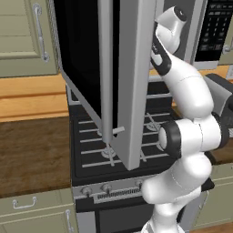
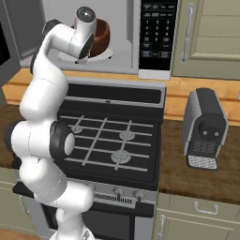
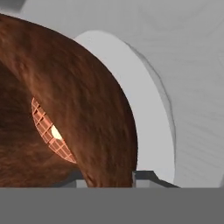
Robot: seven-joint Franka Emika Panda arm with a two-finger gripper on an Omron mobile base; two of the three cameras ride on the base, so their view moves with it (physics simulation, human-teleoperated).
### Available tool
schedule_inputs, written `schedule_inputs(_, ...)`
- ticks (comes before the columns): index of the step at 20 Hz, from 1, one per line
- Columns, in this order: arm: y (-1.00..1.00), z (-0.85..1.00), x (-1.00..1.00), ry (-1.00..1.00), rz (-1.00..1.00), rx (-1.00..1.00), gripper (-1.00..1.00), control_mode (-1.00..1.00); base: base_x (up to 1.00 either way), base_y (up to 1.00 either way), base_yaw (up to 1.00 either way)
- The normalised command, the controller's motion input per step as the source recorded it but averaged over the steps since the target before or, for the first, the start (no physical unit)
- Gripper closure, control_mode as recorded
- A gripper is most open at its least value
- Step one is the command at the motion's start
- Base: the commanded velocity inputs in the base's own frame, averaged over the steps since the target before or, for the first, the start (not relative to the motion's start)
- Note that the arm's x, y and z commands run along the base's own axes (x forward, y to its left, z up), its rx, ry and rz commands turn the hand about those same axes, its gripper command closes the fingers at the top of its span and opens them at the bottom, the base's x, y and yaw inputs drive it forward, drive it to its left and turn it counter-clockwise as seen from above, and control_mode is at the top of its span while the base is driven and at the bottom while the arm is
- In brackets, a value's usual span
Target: Open the microwave, place the bowl with waffle inside the microwave, then close the microwave door and turn it on.
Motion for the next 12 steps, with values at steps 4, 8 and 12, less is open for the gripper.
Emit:
schedule_inputs(4,0.23,-0.28,0.0,-0.14,0.0,0.0,-1.0,-1.0,0.0,0.0,0.0)
schedule_inputs(8,0.0,0.07,-0.27,-0.17,0.01,0.0,-1.0,-1.0,0.0,0.0,0.0)
schedule_inputs(12,0.0,0.17,-0.94,-0.2,0.09,0.0,-1.0,-1.0,0.0,0.0,0.0)
